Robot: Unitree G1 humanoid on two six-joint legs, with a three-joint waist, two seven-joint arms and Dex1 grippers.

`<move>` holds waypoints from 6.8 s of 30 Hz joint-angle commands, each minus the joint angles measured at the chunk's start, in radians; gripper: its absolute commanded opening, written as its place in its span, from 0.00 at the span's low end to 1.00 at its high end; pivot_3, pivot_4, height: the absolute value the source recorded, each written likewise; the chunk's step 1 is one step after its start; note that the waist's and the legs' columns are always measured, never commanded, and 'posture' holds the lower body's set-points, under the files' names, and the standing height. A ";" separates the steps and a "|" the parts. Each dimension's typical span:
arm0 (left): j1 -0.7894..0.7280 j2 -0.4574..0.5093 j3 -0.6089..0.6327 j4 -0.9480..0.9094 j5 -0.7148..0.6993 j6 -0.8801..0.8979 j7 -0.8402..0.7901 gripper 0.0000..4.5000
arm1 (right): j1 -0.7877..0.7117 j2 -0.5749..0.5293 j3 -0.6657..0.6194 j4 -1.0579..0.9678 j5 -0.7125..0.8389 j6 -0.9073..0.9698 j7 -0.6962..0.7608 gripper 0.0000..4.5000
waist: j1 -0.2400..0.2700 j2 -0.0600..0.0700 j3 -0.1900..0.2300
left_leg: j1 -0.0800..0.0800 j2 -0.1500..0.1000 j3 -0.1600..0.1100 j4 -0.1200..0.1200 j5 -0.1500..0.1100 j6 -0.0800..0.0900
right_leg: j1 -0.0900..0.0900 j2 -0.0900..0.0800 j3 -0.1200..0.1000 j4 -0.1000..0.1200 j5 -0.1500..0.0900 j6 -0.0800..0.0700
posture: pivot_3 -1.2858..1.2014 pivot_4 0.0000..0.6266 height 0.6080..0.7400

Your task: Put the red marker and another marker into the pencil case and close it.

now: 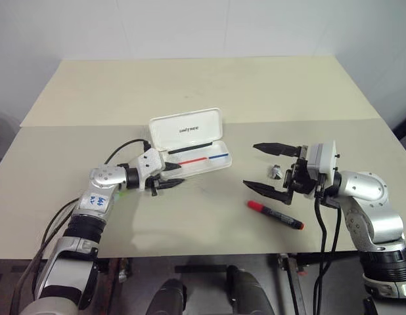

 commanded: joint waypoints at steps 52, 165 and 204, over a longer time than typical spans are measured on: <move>0.142 0.092 -0.141 -0.522 0.058 0.337 -0.132 0.01 | 0.066 -0.117 -0.046 -0.014 0.044 0.024 0.092 1.00 | 0.000 -0.001 0.000 | 0.003 0.000 0.000 0.003 -0.003 0.004 | 0.007 0.000 0.001 -0.001 -0.001 0.002 | 0.52 0.24 1.00; 0.327 0.242 0.233 -0.438 -0.295 0.091 -0.216 1.00 | -0.514 0.246 0.374 0.712 -0.420 -0.354 0.093 0.14 | -0.030 -0.009 0.003 | 0.004 0.014 0.020 0.000 -0.007 -0.003 | -0.011 0.015 0.018 0.010 0.001 -0.006 | 0.52 0.24 1.00; 0.474 0.234 0.360 -0.455 -0.283 0.050 -0.062 1.00 | -0.149 0.127 0.220 0.053 -0.083 -0.003 0.102 0.99 | -0.027 -0.010 0.003 | -0.003 0.013 0.022 0.003 -0.006 -0.003 | -0.021 0.014 0.019 0.015 0.001 -0.006 | 0.52 0.24 1.00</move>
